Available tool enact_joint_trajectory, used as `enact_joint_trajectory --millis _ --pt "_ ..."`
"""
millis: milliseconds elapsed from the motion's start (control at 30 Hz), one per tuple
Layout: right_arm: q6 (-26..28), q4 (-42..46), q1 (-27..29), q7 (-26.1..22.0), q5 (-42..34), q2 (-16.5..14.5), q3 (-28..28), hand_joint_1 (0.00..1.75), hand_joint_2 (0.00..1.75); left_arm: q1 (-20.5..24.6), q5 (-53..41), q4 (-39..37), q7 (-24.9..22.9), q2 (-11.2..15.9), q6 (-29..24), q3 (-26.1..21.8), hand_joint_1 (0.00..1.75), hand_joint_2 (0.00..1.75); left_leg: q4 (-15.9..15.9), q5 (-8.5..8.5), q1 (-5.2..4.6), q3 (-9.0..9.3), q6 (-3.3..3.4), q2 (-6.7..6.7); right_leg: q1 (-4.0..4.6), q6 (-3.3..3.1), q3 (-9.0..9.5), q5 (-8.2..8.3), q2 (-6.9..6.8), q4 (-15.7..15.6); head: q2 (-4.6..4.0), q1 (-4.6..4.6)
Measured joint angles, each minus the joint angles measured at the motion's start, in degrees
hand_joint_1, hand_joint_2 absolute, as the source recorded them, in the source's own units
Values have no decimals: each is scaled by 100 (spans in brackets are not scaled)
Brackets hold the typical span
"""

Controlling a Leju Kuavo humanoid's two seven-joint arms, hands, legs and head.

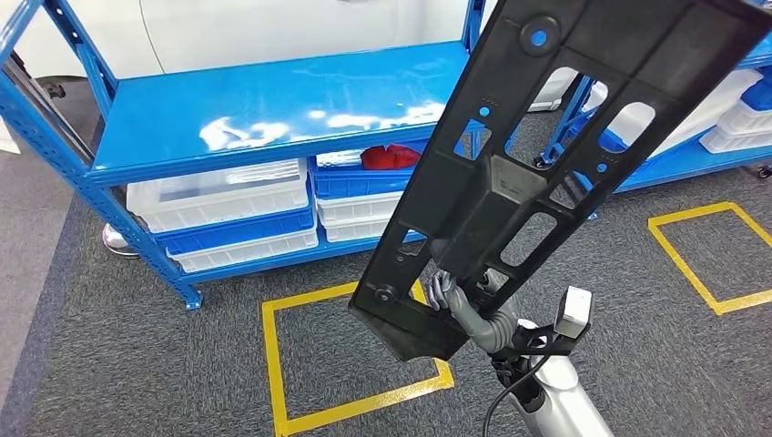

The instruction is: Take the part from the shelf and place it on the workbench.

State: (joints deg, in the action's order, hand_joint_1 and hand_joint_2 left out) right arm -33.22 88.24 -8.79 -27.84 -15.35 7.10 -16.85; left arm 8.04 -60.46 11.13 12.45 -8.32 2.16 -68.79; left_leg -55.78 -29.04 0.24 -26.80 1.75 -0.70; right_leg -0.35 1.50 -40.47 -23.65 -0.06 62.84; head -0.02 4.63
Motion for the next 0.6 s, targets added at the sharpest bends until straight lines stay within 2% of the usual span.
enact_joint_trajectory --millis 67,100,133,167,233,267,300,367,400,467,500,567,600 --pt "-10 -1 32 1 1 1 20 175 175 -9 -6 0 5 -2 -1 2 0 175 -10 69 -6 -85 21 -7 -22 59 -283 -442 1 780 0 0" --pt "-13 -1 56 2 1 2 25 175 175 -16 -7 0 5 -2 -2 3 0 175 -19 94 -9 -126 21 -8 -34 79 -365 -560 0 1066 0 0" --pt "-14 -2 80 3 1 3 29 175 175 -24 -8 0 5 -2 -3 3 0 175 -32 112 -9 -161 16 -8 -44 90 -346 -575 0 1154 0 0" --pt "-14 -2 96 3 1 4 34 175 175 -30 -9 0 5 -3 -5 4 0 175 -48 121 -8 -186 10 -8 -52 91 -212 -488 -1 1006 0 0" --pt "-15 -1 106 4 1 7 46 175 175 -35 -14 0 5 -7 -9 8 0 175 -77 118 -7 -209 -13 -7 -54 56 282 -204 -5 236 0 -1" --pt "-15 1 105 4 1 9 51 175 175 -30 -15 0 6 -11 -11 10 0 175 -98 113 -17 -226 -35 -7 -39 25 487 -118 -6 -131 0 -1" --pt "-16 2 107 4 0 11 55 175 175 -25 -17 0 7 -14 -13 12 0 175 -111 113 -24 -249 -62 -7 -23 -11 604 -87 -6 -360 0 -1" --pt "-17 8 118 4 -1 13 58 175 175 -19 -20 0 9 -21 -15 15 0 175 -127 119 -34 -291 -122 -8 10 -75 622 -111 -2 -466 0 0" --pt "-17 14 125 4 -2 14 62 175 175 -19 -21 0 9 -24 -15 17 0 175 -127 110 -31 -301 -153 -7 -4 -112 619 -104 -1 -477 0 0" --pt "-17 30 124 1 -4 17 71 175 175 -18 -21 0 16 -30 -17 24 0 175 -266 -8 -24 -361 -207 6 -27 -186 640 -81 -9 -535 0 0" --pt "-18 38 120 -1 -9 17 75 175 175 -18 -21 0 20 -30 -19 27 0 175 -484 -144 -18 -461 -227 14 -39 -218 651 -69 -14 -560 0 0" --pt "-20 46 126 0 -23 15 76 175 175 -27 -22 0 25 -30 -29 34 0 175 -1268 -509 -6 -833 -253 23 -32 -249 648 -65 -18 -566 0 0" --pt "-20 46 141 5 -32 15 76 175 175 -34 -23 0 25 -30 -36 37 0 175 -1645 -630 2 -1021 -267 23 -32 -250 645 -65 -3 -564 0 0"
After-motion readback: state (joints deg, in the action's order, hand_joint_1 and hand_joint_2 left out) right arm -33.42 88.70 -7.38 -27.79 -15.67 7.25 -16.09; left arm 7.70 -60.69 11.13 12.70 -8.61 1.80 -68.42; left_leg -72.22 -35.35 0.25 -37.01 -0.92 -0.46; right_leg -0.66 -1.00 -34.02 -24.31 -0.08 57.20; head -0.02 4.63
